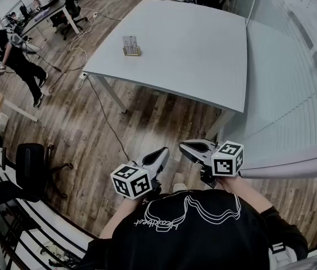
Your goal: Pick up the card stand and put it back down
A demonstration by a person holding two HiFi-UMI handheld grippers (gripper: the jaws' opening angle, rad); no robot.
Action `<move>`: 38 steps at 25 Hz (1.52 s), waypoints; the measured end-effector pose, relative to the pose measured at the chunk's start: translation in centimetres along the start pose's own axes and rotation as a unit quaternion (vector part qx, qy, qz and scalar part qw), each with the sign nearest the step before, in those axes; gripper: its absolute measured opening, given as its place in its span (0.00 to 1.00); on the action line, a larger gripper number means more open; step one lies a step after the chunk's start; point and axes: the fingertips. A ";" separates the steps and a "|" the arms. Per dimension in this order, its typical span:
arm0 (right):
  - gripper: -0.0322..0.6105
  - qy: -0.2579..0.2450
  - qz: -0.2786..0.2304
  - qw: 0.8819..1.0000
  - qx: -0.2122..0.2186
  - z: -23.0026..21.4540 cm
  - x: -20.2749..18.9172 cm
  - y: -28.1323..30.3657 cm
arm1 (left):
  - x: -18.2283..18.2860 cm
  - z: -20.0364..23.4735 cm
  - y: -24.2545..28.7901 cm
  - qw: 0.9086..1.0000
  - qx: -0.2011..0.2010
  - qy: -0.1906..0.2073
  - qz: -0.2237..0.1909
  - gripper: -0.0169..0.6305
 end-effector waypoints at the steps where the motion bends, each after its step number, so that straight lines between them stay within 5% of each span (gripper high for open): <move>1: 0.06 -0.001 0.001 1.000 0.000 0.0 0.0 0.0 | 0.1 -0.1 0.1 1.000 -0.002 0.001 0.001 0.05; 21: 0.06 -0.030 -0.044 0.999 0.003 0.0 6.5 0.6 | 6.3 -1.8 0.3 0.999 -0.005 0.047 -0.017 0.05; 27: 0.06 -0.037 -0.055 0.998 0.009 -1.8 7.8 2.7 | 7.9 0.5 1.4 0.998 -0.008 0.058 -0.021 0.05; 38: 0.06 -0.020 -0.064 0.997 -0.022 -8.0 13.7 9.1 | 16.8 7.4 5.0 0.997 -0.038 0.059 -0.010 0.05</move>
Point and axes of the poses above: the fingertips, and each gripper's own axes: y forward along the fingers, z to its left, x out of its top, and after that the axes turned 5 degrees about -y, right-handed
